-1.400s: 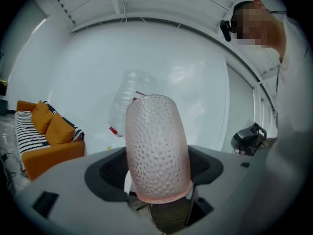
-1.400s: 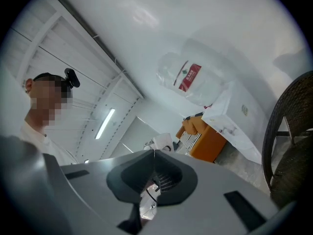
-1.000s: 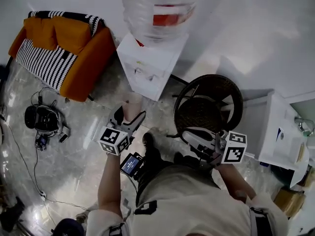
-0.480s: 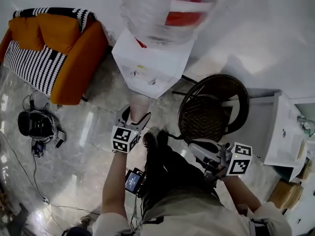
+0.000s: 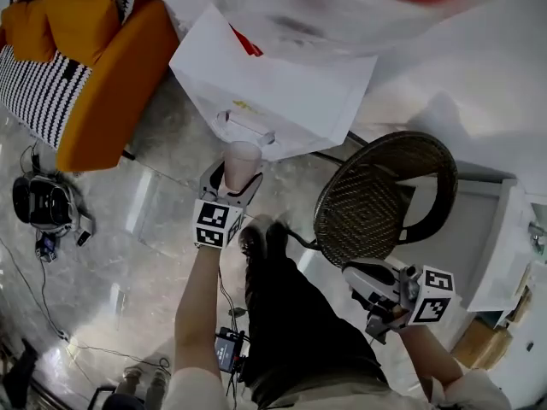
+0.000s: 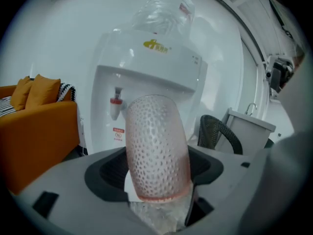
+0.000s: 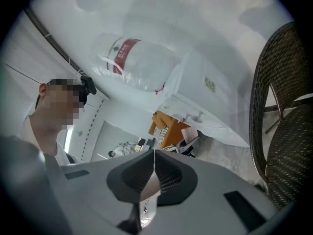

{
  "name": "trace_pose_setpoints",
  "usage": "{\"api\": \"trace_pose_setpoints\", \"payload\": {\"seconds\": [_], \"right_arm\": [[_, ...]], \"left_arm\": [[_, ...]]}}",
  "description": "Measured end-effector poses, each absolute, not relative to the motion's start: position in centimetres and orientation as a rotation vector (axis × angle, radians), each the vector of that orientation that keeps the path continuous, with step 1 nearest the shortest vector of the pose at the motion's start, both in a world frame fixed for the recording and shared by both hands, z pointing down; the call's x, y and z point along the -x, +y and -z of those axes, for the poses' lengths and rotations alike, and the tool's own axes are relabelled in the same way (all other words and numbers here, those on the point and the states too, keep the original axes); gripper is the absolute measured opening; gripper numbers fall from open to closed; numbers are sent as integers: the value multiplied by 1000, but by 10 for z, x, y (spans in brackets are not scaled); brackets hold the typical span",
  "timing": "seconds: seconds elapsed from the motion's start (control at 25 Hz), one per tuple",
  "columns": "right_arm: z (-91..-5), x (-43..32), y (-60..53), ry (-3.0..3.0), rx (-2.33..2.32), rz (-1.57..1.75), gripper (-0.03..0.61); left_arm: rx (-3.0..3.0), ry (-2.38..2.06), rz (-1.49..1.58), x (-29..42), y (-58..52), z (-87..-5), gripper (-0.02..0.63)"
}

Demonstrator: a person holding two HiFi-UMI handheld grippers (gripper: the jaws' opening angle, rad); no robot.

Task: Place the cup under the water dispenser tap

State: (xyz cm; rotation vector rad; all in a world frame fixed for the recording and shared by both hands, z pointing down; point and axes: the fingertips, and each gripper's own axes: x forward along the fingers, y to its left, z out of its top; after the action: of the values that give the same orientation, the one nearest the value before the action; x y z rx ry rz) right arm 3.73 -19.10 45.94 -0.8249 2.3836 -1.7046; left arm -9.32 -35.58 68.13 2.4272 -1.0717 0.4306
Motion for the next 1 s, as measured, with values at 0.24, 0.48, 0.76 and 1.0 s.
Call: {"api": "trace_pose_setpoints", "payload": {"seconds": [0.24, 0.48, 0.76, 1.0], "right_arm": [[-504, -47, -193, 2374, 833, 1756, 26], [-538, -53, -188, 2366, 834, 1823, 27], [-549, -59, -195, 2411, 806, 1812, 27], [-552, -20, -213, 3065, 638, 1404, 28]], "left_arm": [[-2456, -1071, -520, 79, -375, -745, 396], [-2353, -1139, -308, 73, -408, -766, 396], [-2258, -1091, -82, 78, -405, -760, 396], [-2493, -870, -215, 67, -334, -706, 396]]}}
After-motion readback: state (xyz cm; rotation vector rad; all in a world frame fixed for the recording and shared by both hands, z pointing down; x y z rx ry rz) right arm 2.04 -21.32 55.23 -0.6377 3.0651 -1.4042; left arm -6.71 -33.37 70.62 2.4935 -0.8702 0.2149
